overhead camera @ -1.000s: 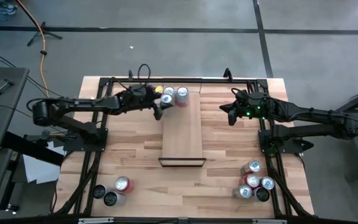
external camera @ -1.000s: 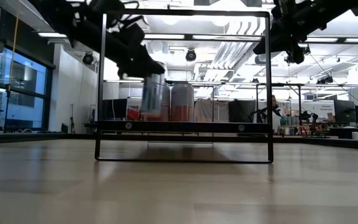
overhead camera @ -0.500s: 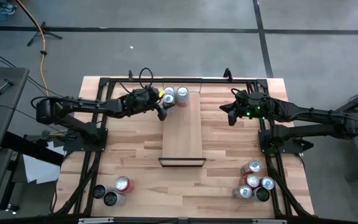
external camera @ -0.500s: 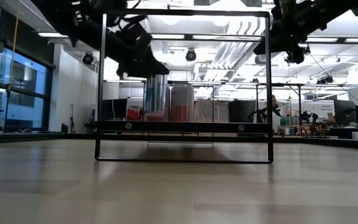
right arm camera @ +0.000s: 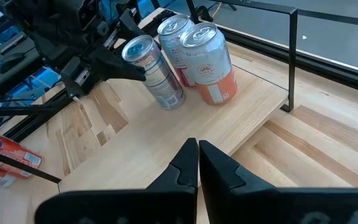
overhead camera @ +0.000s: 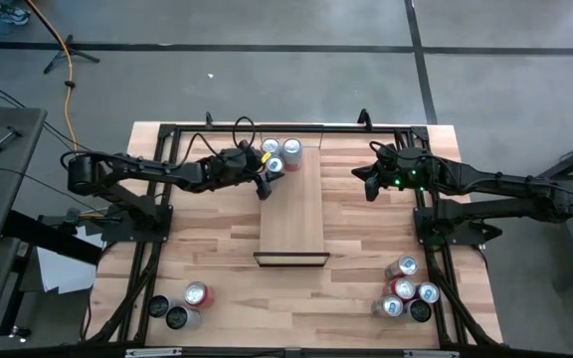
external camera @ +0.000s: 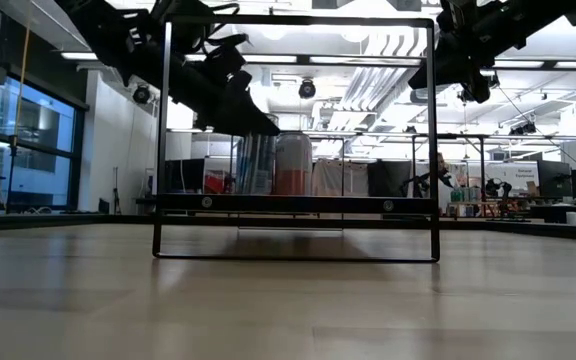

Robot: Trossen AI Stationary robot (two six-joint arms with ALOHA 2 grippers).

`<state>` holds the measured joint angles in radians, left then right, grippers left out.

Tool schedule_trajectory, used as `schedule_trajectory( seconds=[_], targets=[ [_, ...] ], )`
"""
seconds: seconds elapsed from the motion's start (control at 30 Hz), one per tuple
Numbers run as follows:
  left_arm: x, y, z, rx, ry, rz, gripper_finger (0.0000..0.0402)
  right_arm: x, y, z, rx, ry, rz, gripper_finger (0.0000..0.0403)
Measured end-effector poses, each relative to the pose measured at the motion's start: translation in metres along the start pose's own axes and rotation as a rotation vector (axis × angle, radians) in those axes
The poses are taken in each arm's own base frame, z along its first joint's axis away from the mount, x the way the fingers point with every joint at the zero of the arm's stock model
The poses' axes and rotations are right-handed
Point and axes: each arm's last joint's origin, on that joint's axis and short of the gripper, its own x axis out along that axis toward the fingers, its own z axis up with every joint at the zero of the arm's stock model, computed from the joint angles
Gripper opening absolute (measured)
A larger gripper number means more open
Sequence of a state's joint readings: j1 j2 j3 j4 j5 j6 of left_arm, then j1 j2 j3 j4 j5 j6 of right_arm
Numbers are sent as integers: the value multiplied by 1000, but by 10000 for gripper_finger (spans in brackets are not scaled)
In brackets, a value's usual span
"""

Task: Place canned beverage on shelf
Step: Put the blue soda can on the shelf

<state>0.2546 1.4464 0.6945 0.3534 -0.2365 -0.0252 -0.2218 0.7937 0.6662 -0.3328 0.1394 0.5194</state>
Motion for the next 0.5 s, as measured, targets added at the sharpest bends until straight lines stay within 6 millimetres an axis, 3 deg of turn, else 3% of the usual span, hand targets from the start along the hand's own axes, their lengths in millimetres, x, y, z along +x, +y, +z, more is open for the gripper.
schedule_trajectory(
  seconds=[0.5],
  targets=[
    [0, 0, 0, -25, 3, 13, 193, 0, 0, 0, 5, 0, 0, 0]
  ],
)
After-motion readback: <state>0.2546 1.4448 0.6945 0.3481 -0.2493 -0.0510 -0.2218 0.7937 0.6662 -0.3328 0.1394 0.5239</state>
